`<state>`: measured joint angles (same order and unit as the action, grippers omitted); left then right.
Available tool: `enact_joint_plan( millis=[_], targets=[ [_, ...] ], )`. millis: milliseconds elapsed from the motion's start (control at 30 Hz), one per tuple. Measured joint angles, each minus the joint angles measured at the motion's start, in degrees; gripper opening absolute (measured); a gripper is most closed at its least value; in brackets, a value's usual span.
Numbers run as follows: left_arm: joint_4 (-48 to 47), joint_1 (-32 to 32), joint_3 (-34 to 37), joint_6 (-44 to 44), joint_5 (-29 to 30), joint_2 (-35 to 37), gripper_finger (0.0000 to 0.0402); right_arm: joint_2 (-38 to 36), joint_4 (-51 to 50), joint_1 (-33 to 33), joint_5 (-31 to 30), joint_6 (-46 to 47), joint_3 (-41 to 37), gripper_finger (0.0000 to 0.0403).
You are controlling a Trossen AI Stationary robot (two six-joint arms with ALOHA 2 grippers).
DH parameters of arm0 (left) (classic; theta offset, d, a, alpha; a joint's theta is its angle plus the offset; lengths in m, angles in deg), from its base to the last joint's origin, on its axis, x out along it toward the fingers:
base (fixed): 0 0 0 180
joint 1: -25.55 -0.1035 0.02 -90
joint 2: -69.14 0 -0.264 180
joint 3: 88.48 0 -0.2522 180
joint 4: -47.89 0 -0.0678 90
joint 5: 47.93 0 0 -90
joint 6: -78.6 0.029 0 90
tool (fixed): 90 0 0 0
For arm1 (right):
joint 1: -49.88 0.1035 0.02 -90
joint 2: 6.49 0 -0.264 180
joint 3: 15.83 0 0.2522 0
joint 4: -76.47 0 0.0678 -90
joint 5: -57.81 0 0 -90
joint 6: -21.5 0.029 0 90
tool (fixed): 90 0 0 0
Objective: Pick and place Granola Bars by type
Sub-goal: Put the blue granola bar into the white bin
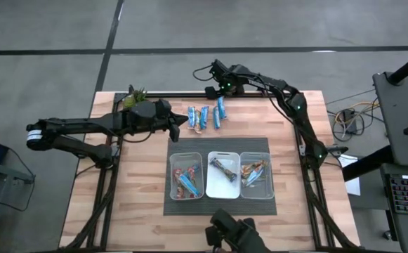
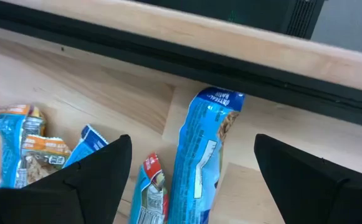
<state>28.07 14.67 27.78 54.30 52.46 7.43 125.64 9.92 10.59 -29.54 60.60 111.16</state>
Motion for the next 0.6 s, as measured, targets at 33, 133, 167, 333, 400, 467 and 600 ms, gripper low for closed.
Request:
enact_joint_plan(
  millis=[33,133,167,333,400,467,600],
  targets=[
    [0.0,0.0,0.0,-0.1,0.0,0.0,0.0000,0.2,0.0,0.0,0.4,0.2,0.0,0.0325],
    [0.0,0.0,0.0,-0.3,0.0,0.0,0.0000,0.8,-0.2,-0.1,0.5,0.4,0.0,0.0325],
    [0.0,0.0,0.0,-0.4,0.0,0.0,0.0000,0.9,-0.2,-0.1,0.5,0.5,0.0,0.0325],
    [0.0,0.0,0.0,-1.2,0.0,0.0,0.0000,1.1,-0.3,-0.2,0.4,0.6,0.0,0.0325],
    [0.0,0.0,0.1,-1.2,0.0,0.0,0.0000,1.1,-0.4,-0.2,0.4,0.9,0.0,0.0325],
    [0.0,0.0,0.1,-1.2,0.0,0.0,0.0000,1.3,-0.3,-0.2,0.1,1.0,0.0,0.0325],
    [0.0,0.0,0.1,-1.2,0.0,0.0,0.0000,2.3,-0.9,-0.2,0.0,1.0,-0.1,0.0325]
  ],
)
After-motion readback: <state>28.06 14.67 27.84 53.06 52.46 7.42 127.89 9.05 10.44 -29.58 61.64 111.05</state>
